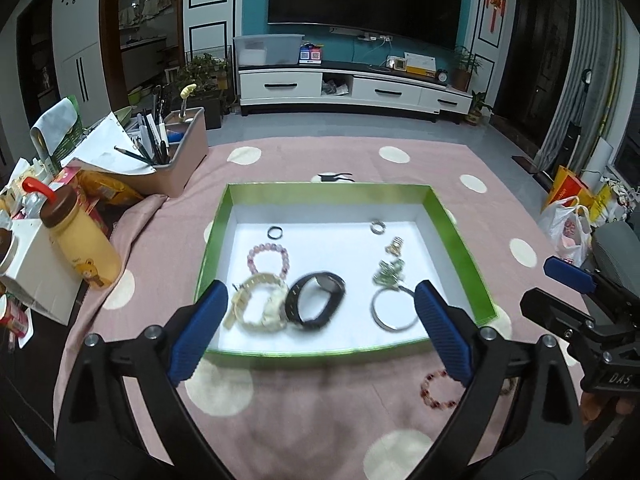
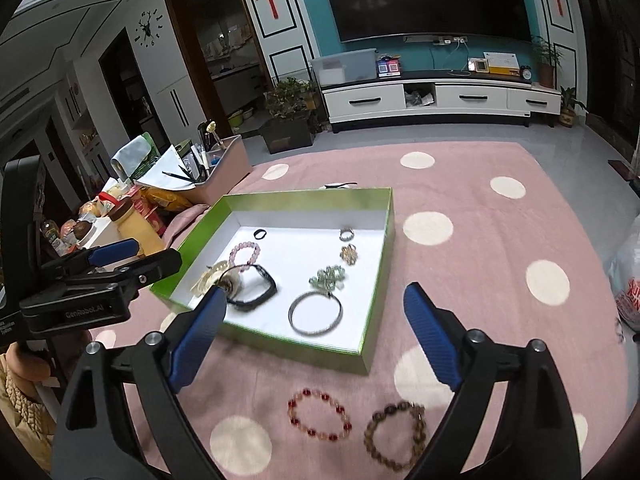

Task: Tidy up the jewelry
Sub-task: 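Move both tools back over the two bracelets beside the box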

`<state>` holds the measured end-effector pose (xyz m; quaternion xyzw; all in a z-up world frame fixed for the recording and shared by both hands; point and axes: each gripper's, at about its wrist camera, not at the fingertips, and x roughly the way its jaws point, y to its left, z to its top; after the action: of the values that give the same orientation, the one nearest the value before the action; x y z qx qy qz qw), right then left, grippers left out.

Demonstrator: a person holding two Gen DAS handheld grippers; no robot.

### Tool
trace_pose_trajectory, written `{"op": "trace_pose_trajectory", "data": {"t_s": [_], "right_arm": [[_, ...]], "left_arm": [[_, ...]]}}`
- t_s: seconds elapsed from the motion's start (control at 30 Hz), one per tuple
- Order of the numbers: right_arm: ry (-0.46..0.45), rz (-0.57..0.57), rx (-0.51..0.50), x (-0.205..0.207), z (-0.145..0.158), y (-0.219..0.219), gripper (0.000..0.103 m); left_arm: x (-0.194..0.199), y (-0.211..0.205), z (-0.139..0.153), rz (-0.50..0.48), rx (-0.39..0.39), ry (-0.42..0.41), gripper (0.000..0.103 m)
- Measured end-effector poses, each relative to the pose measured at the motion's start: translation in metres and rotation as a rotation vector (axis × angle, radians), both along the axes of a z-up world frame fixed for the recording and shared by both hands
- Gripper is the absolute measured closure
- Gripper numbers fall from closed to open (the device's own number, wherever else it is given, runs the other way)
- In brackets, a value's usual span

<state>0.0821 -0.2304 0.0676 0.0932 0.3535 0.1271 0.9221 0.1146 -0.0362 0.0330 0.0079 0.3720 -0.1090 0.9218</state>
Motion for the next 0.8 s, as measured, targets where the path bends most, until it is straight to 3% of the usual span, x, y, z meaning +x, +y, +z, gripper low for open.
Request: {"op": "trace_pose_trajectory", "data": {"t_s": [0.5,0.63,0.8], "right_arm": [[0.045,-0.079,0.007,-0.056,-0.013,-0.032,0.010],[0.073,-0.120,-0.006,-0.069,-0.021,-0.049,0.010],[0.136,-0.159,-0.028,-0.081,-0.040,-0.071,0.010]], "left_arm": [[-0.061,-0.024,-0.007,-0.032,-0.002,0.047,0.002],[-0.067,-0.032,-0.024,-0.055,-0.015,0.115,0.002],[-0.072,-0.037,-0.051,-0.091,-0.092,0.193,0.002]]}}
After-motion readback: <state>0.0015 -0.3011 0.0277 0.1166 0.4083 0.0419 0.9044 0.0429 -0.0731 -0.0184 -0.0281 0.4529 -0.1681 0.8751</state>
